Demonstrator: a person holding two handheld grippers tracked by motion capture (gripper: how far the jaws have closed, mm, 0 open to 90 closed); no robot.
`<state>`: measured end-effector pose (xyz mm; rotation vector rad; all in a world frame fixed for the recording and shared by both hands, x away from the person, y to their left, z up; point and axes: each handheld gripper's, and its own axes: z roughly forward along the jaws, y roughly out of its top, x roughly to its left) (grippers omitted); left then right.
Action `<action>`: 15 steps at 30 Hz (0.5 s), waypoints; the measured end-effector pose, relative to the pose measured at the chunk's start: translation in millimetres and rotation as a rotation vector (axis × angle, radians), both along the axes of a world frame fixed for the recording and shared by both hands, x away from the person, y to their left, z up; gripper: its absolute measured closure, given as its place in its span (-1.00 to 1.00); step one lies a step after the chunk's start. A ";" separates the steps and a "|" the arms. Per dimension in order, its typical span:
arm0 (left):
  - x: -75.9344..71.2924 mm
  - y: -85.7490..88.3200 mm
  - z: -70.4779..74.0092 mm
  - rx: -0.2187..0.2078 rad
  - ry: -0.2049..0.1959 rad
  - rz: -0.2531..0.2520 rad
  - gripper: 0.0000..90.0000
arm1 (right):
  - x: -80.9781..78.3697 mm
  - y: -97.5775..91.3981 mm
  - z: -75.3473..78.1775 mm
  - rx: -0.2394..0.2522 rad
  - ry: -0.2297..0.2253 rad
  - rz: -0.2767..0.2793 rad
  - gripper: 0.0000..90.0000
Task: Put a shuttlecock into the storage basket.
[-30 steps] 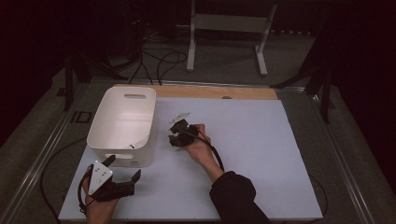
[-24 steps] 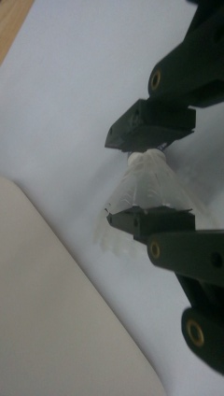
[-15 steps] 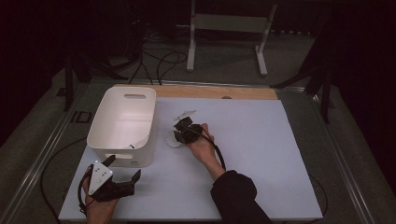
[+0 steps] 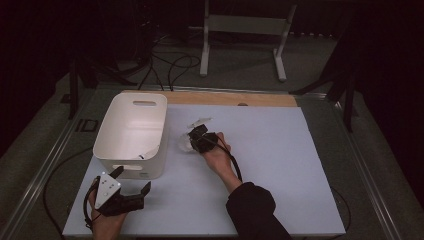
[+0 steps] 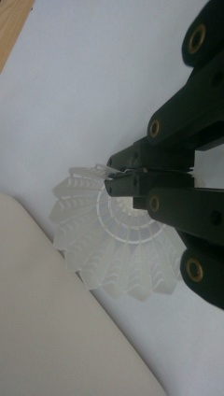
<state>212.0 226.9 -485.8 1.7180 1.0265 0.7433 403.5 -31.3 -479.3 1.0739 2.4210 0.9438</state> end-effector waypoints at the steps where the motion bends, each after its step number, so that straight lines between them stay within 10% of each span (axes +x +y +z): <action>1: 0.0 0.0 0.0 0.000 0.000 0.000 -1.00 | -0.2 0.3 0.2 0.000 -0.001 0.001 0.97; 15: 0.1 -0.2 -0.1 -0.001 0.000 0.000 -1.00 | -1.3 -2.0 3.9 0.025 0.006 -0.008 0.98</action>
